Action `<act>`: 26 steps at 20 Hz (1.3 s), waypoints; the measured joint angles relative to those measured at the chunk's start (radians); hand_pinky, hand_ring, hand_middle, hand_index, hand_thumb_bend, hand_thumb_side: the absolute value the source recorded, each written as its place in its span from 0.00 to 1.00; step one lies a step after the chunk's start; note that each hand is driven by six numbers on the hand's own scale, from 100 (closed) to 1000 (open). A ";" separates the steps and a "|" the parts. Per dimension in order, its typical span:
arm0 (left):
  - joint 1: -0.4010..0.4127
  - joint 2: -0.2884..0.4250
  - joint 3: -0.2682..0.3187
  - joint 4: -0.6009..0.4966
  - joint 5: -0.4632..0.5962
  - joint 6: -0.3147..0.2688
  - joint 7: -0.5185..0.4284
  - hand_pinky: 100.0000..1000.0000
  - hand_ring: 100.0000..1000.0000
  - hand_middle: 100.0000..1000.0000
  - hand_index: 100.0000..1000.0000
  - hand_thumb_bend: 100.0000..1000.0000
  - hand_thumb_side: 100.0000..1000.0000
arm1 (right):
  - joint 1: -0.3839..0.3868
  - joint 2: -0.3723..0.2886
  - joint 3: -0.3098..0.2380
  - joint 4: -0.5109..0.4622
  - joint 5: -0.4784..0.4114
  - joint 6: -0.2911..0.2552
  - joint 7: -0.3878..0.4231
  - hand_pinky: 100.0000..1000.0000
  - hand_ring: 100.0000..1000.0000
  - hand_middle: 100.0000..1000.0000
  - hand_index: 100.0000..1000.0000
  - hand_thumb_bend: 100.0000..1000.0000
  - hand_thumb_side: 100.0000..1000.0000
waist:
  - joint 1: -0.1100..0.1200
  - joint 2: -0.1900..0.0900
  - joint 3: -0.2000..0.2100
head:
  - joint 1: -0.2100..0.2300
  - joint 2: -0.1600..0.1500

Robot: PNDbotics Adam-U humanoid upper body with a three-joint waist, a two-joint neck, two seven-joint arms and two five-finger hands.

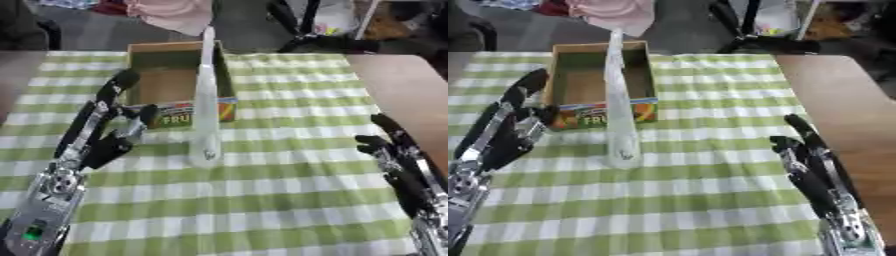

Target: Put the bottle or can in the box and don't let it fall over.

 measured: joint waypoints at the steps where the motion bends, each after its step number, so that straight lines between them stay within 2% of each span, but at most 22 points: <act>1: -0.012 0.000 -0.010 0.008 -0.016 0.004 -0.003 0.62 1.00 1.00 0.96 0.40 0.69 | 0.000 0.000 0.000 0.000 0.000 0.001 -0.003 0.79 0.79 0.99 0.98 0.00 0.48 | 0.000 0.000 -0.001 | 0.001 0.000; 12: -0.136 -0.058 -0.085 0.175 -0.160 0.026 0.005 0.63 1.00 1.00 0.96 0.36 0.69 | 0.007 0.000 -0.025 0.000 0.001 0.005 -0.063 0.79 0.79 0.99 0.98 0.00 0.47 | -0.001 0.000 -0.023 | 0.011 0.001; 18: -0.194 -0.102 -0.092 0.276 -0.203 0.033 0.023 0.62 1.00 1.00 0.96 0.32 0.70 | 0.008 0.000 -0.037 0.000 0.003 0.008 -0.094 0.79 0.79 0.99 0.98 0.00 0.47 | -0.003 -0.001 -0.029 | 0.013 0.001; 26: -0.250 -0.126 -0.092 0.370 -0.202 0.035 0.039 0.62 1.00 1.00 0.94 0.28 0.70 | 0.016 0.000 -0.037 0.000 0.008 0.009 -0.102 0.79 0.79 0.99 0.98 0.00 0.47 | -0.004 -0.005 -0.034 | 0.018 0.002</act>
